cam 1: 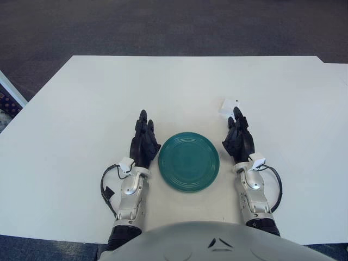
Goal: Put the charger into the plate.
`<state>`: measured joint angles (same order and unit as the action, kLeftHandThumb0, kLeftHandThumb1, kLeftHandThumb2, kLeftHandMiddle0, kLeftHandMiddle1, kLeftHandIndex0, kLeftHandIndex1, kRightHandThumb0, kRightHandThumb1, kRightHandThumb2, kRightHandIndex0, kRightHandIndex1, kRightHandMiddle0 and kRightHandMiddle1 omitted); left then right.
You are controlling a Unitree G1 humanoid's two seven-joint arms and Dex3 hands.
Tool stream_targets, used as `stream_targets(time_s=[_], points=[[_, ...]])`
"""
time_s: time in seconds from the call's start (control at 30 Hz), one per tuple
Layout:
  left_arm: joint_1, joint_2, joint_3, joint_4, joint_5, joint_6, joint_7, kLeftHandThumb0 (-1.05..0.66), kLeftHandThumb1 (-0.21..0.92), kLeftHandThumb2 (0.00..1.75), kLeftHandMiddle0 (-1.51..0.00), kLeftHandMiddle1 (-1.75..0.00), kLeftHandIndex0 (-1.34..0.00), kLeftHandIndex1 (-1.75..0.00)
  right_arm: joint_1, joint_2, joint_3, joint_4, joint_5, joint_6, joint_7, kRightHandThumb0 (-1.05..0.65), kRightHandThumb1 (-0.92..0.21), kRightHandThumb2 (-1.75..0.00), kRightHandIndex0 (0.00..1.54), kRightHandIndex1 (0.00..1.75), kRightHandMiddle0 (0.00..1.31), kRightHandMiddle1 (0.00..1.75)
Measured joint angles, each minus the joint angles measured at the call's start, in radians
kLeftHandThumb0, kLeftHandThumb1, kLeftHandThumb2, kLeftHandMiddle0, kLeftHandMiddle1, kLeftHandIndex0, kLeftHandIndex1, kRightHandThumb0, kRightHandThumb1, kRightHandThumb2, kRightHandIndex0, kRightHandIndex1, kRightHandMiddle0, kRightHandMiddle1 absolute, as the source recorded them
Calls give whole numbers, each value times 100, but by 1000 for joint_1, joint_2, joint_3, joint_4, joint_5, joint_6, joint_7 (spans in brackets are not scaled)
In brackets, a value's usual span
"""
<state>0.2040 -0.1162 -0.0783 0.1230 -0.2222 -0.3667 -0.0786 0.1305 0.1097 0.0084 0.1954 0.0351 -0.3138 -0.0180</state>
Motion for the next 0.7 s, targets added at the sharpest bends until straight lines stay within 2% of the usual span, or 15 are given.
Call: stream_targets(time_s=[0.3,0.7], points=[[7,0,-2,-30,17,49,2,-105,92,83,0,0,-2,-4,1,0,2,-1,-13,0,-7,-79,-92,-98,0,0,0,14],[7,-1,0,-32,-1,48,-3,-105,92,81,0,0,-2,-4,2,1,3,0,-12,-4,-10,-79,-92,-98,1,0,0,15]])
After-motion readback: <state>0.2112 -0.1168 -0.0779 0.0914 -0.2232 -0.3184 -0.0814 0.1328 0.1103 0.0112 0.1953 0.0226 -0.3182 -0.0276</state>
